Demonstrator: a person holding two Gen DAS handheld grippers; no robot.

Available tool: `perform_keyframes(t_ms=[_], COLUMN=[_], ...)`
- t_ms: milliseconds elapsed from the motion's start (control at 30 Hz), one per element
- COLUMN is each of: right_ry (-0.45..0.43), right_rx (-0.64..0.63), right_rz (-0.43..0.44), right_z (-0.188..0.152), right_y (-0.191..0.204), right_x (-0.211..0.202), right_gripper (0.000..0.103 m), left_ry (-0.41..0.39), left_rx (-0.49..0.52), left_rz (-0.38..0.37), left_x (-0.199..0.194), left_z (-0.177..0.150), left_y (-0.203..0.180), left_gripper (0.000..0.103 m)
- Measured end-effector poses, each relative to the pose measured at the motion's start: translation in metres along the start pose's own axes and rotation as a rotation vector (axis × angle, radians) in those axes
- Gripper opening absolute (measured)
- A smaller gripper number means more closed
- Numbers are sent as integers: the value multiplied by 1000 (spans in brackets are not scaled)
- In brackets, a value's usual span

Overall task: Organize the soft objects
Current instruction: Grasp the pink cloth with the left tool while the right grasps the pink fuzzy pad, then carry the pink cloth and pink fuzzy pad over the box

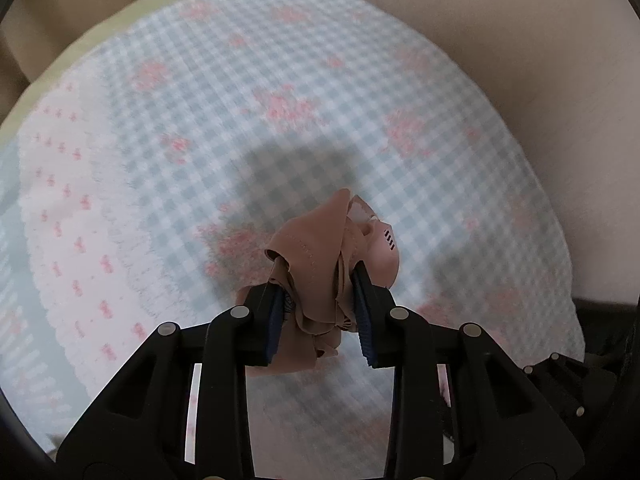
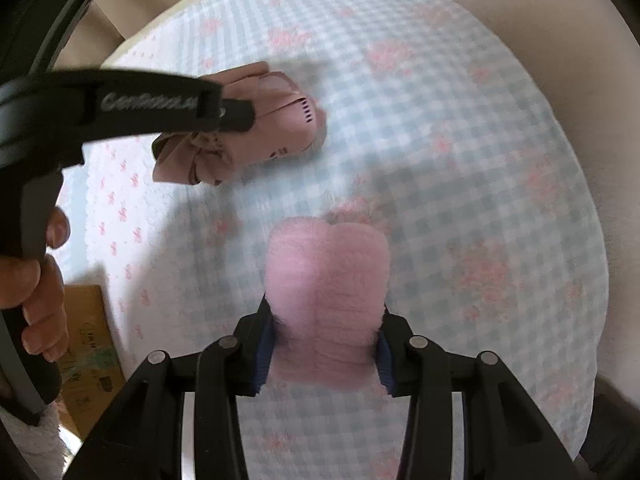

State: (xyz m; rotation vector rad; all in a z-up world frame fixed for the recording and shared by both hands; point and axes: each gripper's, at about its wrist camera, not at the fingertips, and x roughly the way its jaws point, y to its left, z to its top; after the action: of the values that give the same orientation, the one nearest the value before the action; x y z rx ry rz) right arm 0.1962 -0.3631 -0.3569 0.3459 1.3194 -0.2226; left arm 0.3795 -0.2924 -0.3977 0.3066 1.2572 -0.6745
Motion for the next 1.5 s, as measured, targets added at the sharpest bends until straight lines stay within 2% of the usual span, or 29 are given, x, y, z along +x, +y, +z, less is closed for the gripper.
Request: perform_keyframes(t_ms=[200,267,467,800,933,1100,1367,1500], right_ry=[-54,-71,-133,-231,-244,-246,-217,-189], right_rx=[3,-4,-46,-195,-254,-347,-413,-393], right_rz=[26,27,44,77,110,153,200,212], right_z=[-3,-4,-10,-28,-36,-53,-84,-96], right_y=[-10,11,30,80,107,159,246,285], right_x=[-51,-62,-121,-209,-224,-233,-216,-202], right_gripper=[39,39,39,39,39,39,39,39], left_ry=[-55,-74,-142,-268,-290,-311,-307,-275], left_rx=[-23,-39,-87,-220,-297,-399,-506,-529], left_rz=[25,31,54,130,180,224,275,280], left_x=[-56,-73,-137,-254,-291,-323,-355,-358], left_z=[-11,-12,-29,-88,-127,-182,-267,-303], left_y=[-11,-15,-27,-17,3,43,125,168], left_gripper=[28,28,28,28,28,28,28,28])
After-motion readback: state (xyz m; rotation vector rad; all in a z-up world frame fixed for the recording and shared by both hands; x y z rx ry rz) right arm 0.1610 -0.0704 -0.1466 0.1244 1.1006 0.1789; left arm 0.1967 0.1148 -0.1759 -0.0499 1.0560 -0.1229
